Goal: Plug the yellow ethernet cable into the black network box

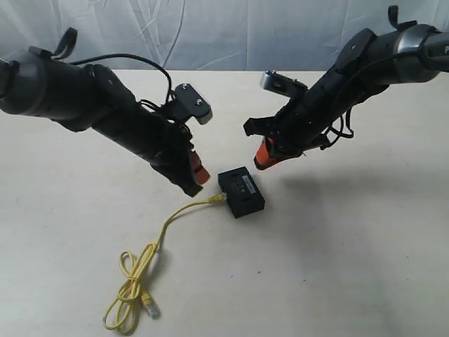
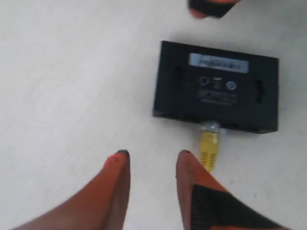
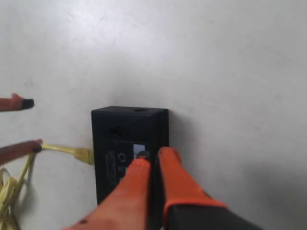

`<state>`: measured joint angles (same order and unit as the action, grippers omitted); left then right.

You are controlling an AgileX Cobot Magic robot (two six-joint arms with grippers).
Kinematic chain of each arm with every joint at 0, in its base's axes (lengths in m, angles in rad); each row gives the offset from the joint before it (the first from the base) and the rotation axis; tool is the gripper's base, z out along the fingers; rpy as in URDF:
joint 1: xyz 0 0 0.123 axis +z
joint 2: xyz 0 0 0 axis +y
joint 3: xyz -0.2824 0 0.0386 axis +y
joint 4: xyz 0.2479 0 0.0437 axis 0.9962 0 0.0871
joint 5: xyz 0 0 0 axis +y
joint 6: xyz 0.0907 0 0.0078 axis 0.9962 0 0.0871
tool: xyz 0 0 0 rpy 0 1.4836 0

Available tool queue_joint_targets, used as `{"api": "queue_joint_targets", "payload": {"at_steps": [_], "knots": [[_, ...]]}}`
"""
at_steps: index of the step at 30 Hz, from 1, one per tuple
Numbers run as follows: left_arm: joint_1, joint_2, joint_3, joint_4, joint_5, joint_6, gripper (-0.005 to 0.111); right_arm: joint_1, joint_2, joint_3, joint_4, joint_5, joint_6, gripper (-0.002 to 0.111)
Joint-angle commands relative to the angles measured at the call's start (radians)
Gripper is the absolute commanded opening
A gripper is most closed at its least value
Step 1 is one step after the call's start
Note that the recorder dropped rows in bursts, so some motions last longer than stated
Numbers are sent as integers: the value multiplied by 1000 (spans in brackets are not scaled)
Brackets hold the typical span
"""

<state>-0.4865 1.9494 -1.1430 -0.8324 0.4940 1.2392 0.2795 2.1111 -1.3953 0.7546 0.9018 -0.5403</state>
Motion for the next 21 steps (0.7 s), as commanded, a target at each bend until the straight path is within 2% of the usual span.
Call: {"api": "queue_joint_targets", "payload": {"at_steps": [1, 3, 5, 6, 9, 13, 16, 21], "knots": [[91, -67, -4, 160, 55, -235, 28, -55, -63, 2, -1, 23, 5, 6], [139, -93, -4, 225, 85, -361, 18, -71, -96, 2, -29, 40, 26, 6], [198, -126, -4, 294, 120, -500, 4, -80, -134, 2, -118, 65, 83, 6], [227, -144, -4, 327, 136, -558, 0, -80, -151, 2, -166, 81, 129, 6], [310, -200, -4, 421, 222, -719, 0, -80, -224, 4, -354, 131, 278, 6], [382, -297, 42, 502, 287, -829, 0, -80, -354, 50, -426, 138, 352, 6], [408, -413, 119, 517, 276, -874, 0, -80, -486, 152, -416, 83, 360, 6], [404, -612, 250, 474, 188, -873, 0, -80, -741, 379, -397, -59, 360, 6]]}}
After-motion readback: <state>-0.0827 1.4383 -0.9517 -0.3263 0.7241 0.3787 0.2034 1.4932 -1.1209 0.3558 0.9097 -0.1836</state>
